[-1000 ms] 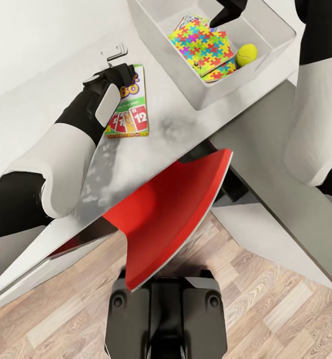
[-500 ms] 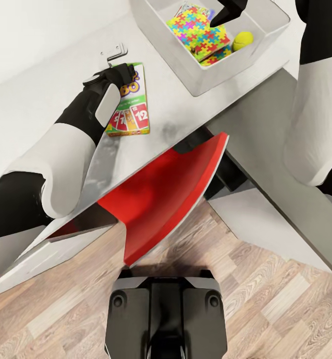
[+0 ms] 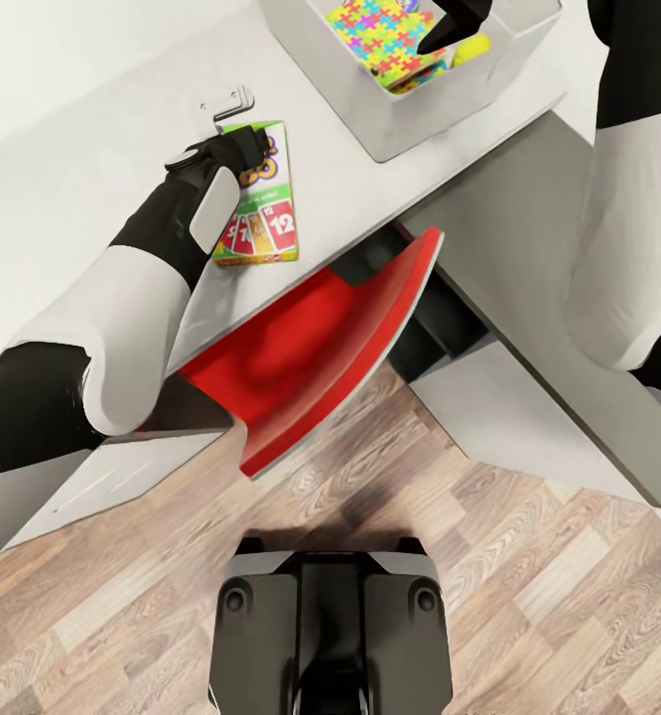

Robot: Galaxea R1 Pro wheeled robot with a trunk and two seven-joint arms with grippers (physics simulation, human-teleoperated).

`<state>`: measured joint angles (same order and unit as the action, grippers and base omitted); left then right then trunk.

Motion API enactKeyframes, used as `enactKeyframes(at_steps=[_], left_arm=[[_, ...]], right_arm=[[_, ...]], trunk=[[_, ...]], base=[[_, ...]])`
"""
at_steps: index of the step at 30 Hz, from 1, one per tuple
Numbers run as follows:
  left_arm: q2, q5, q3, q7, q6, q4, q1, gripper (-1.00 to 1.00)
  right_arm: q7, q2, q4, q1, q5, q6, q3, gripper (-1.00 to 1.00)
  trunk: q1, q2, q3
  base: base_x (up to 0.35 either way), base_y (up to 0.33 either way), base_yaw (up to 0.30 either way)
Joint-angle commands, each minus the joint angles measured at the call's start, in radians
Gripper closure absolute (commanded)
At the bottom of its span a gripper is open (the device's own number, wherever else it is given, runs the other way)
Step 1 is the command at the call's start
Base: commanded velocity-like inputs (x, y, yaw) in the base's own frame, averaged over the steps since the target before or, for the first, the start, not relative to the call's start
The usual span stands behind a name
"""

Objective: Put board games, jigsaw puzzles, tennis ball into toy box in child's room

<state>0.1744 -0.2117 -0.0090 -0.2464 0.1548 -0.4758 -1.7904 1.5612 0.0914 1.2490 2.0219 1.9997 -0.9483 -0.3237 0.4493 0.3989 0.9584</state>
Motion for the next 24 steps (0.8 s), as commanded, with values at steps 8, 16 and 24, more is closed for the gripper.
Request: enactKeyframes(at_steps=[8, 16, 24], left_arm=[[0.000, -0.012, -0.002, -0.005, 0.005, 0.011, 0.000, -1.00], [0.000, -0.012, -0.002, -0.005, 0.005, 0.011, 0.000, -1.00], [0.000, -0.012, -0.002, -0.004, 0.006, 0.011, 0.000, -1.00]], right_arm=[[0.010, 0.000, 0.000, 0.001, 0.008, -0.010, 0.000, -1.00], [0.010, 0.000, 0.000, 0.001, 0.008, -0.010, 0.000, -1.00], [0.010, 0.001, 0.000, 0.001, 0.008, -0.010, 0.000, -1.00]], trunk=[[0.001, 0.001, 0.001], [0.001, 0.001, 0.001], [0.001, 0.001, 0.001]], base=[[-0.133, -0.025, 0.000], [-0.165, -0.024, 0.000], [-0.142, -0.003, 0.000]])
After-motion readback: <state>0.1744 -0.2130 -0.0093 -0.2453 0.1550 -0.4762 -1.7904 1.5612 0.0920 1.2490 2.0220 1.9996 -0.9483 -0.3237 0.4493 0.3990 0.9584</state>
